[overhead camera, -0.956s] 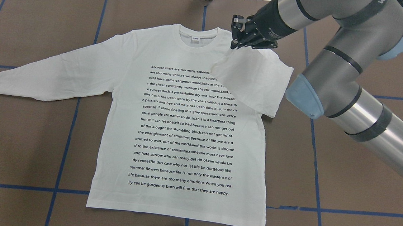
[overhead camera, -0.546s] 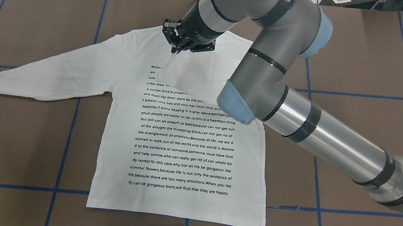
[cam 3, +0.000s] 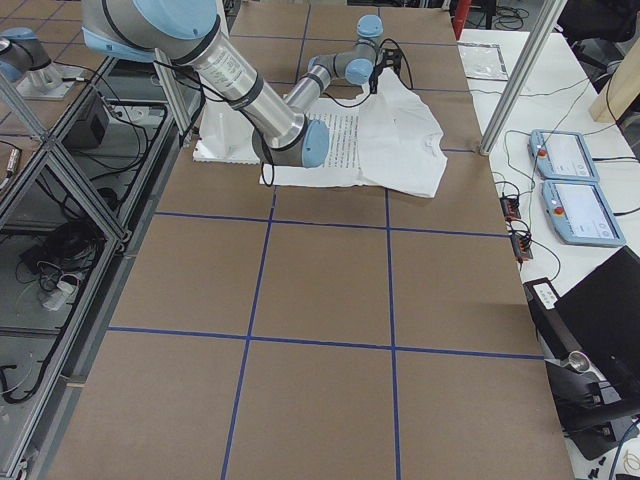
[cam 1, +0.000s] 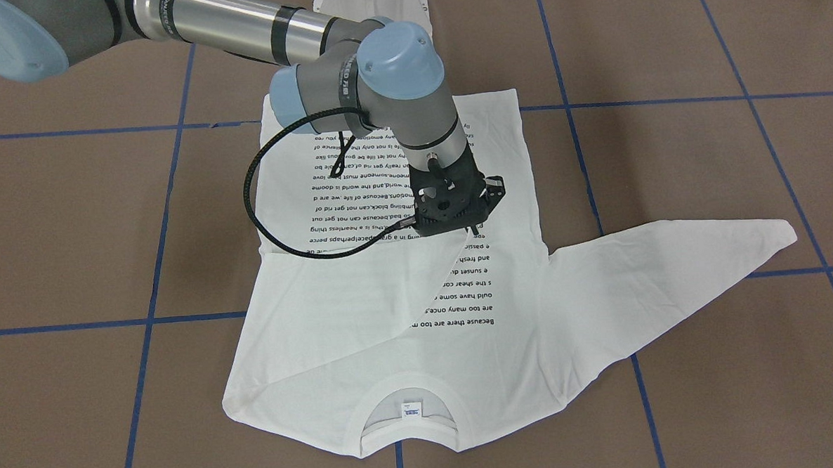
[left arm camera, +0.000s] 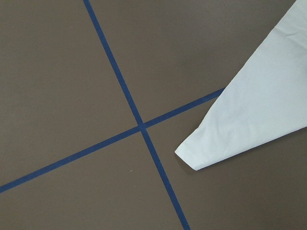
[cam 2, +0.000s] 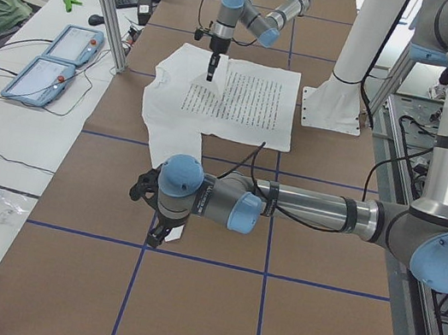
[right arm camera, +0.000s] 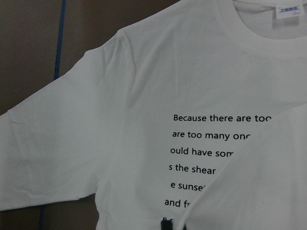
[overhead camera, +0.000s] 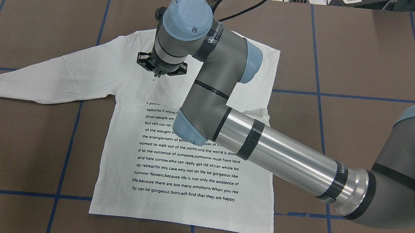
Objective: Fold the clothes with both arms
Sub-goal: 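Grasp the sleeve with the right gripper and fold it across the shirt chest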
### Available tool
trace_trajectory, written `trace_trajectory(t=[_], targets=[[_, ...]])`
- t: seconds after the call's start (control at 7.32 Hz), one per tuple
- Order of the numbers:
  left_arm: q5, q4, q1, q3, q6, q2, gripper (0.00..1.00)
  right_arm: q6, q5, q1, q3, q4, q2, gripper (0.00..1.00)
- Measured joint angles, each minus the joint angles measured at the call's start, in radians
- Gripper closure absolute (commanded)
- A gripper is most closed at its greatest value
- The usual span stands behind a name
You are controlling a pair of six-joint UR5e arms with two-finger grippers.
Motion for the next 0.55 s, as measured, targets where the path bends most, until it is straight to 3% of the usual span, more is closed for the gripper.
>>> trace_trajectory(t=[0.14,0.27,0.41,0.55], targets=[[0.000,0.000,0.000,0.004,0.000,-0.002,0.00,-0.002,-0.030,-0.001,-0.080,0.045,0.028,0.93],[0.000,-0.001,0.000,0.011,0.000,-0.007,0.00,-0.002,-0.056,-0.004,-0.131,0.071,0.048,0.35],[0.000,-0.001,0.000,0.020,0.000,-0.014,0.00,-0.003,-0.069,-0.010,-0.159,0.095,0.060,0.24],[0.000,-0.001,0.000,0.026,0.000,-0.021,0.00,-0.002,-0.078,-0.019,-0.174,0.128,0.069,0.28]])
